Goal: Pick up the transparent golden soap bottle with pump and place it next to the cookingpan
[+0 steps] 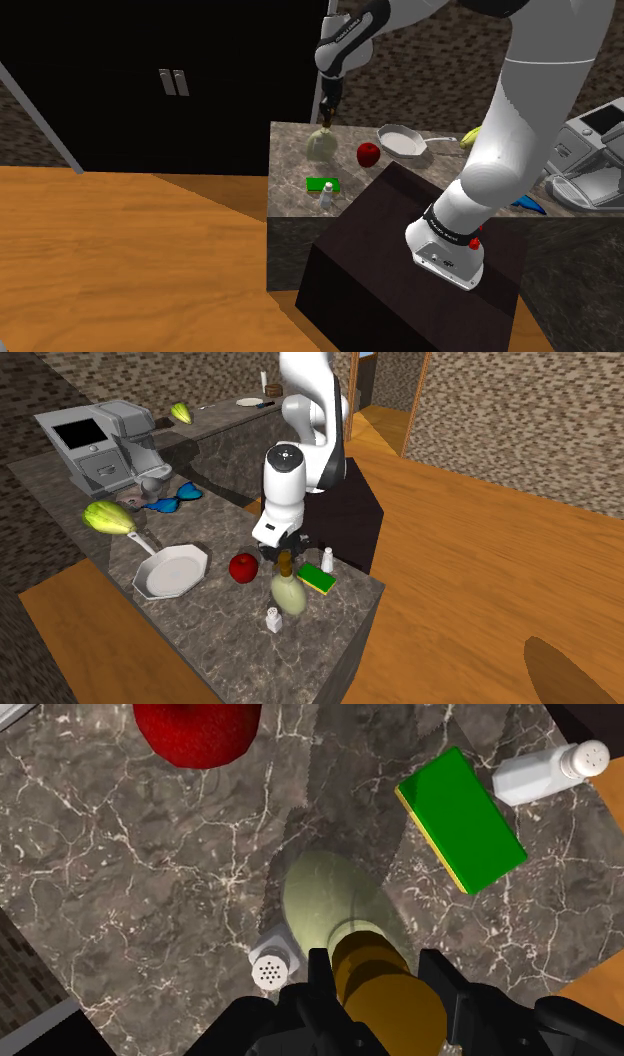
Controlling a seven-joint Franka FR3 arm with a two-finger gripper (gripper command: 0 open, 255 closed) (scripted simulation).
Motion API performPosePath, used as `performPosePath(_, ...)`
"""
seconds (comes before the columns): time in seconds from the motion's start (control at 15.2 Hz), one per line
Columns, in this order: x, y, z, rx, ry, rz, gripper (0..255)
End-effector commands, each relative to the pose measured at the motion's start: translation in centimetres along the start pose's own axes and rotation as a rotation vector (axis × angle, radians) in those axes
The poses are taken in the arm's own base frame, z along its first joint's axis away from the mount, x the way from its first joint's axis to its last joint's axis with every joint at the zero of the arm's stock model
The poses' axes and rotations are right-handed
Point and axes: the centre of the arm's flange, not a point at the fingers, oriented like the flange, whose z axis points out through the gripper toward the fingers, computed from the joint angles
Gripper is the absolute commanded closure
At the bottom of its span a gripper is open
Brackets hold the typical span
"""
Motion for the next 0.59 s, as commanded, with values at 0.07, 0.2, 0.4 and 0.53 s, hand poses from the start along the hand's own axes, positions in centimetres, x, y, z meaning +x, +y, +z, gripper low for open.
performPosePath(0.07, -0.2, 0.1, -1.6, 0.000, 0.000, 0.000, 255)
performPosePath(0.2, -0.3, 0.1, -2.7, 0.000, 0.000, 0.000, 255)
performPosePath(0.4, -0.5, 0.2, -4.2, 0.000, 0.000, 0.000, 255)
performPosePath(0.53, -0.6, 0.3, -5.3, 0.000, 0.000, 0.000, 255)
